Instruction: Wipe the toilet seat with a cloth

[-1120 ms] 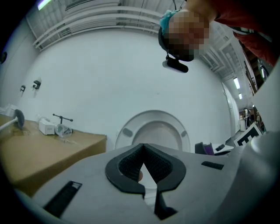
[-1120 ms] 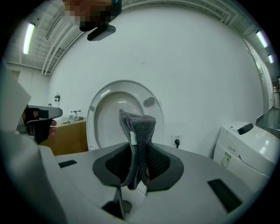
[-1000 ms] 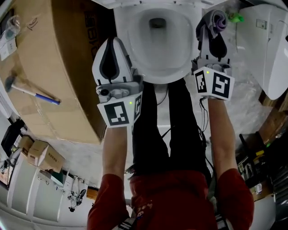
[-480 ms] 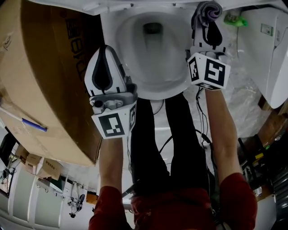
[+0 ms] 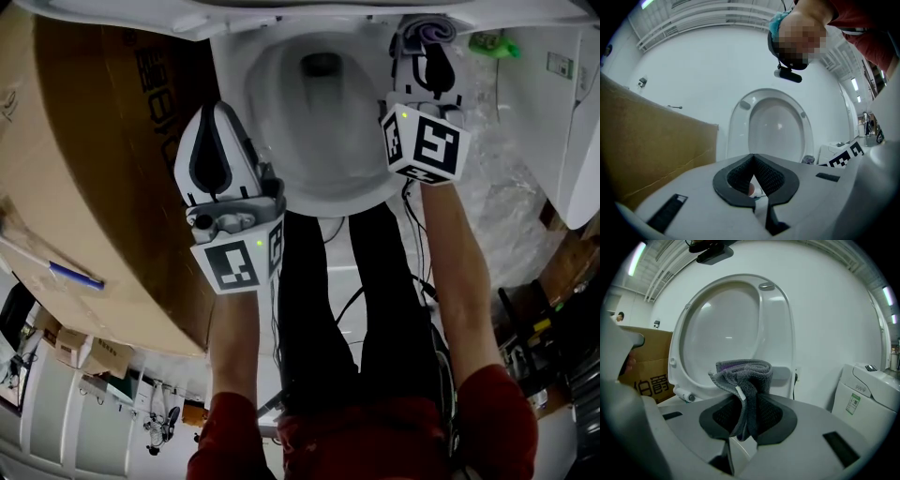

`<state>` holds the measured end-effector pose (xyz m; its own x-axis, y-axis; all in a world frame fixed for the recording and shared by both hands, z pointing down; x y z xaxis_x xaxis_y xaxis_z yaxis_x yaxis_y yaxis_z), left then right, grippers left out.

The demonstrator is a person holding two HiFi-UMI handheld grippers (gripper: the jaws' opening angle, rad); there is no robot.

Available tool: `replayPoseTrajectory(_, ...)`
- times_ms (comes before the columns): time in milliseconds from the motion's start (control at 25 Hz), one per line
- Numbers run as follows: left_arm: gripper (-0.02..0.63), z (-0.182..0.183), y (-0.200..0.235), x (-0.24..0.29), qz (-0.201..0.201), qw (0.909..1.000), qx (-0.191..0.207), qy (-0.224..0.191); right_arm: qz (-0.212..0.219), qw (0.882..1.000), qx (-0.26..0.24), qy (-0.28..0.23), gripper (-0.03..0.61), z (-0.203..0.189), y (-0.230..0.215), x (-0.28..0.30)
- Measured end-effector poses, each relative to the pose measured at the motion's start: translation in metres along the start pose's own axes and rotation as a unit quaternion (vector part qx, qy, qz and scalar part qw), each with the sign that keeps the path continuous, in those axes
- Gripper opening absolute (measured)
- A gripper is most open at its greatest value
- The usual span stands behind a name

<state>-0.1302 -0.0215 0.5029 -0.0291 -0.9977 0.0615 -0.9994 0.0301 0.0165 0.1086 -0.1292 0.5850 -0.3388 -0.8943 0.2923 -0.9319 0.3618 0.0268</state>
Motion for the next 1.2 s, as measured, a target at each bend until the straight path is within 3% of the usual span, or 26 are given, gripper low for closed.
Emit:
replayPoseTrajectory(480,0.011,0.0,0.041,-0.018,0.039,0.9992,-0.004,0.006,0.014,0.996,0.082,0.036,0.086,-0.012,0.049,0.018)
replayPoseTrajectory(800,0.011,0.007,0.061,-0.03,0.068,0.9974,-0.023,0.002,0.067,0.986,0.14,0.06,0.086,-0.013,0.114,0.039)
replayPoseTrajectory(960,0.011,0.011,0.07,-0.04,0.074,0.9968,-0.028,0.01,0.085,0.967,0.233,0.063,0.086,-0.008,0.14,0.049)
replayPoseTrajectory(1200,0.011,0.029,0.08,-0.046,0.078,0.9963,-0.034,0.0,0.061,0.92,0.382,0.067,0.086,-0.006,0.148,0.054)
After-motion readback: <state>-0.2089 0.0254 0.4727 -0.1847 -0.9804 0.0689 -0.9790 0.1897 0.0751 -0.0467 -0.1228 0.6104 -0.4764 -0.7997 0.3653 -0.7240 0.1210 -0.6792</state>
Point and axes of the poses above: the fingertips, and each gripper's own axes: x forward along the fingers, y to its left, z out of its top, the point moved 6 cm from there along -x, backward along the fingers, and after that the axes turned 7 degrees about z, right-handed, at the moved point
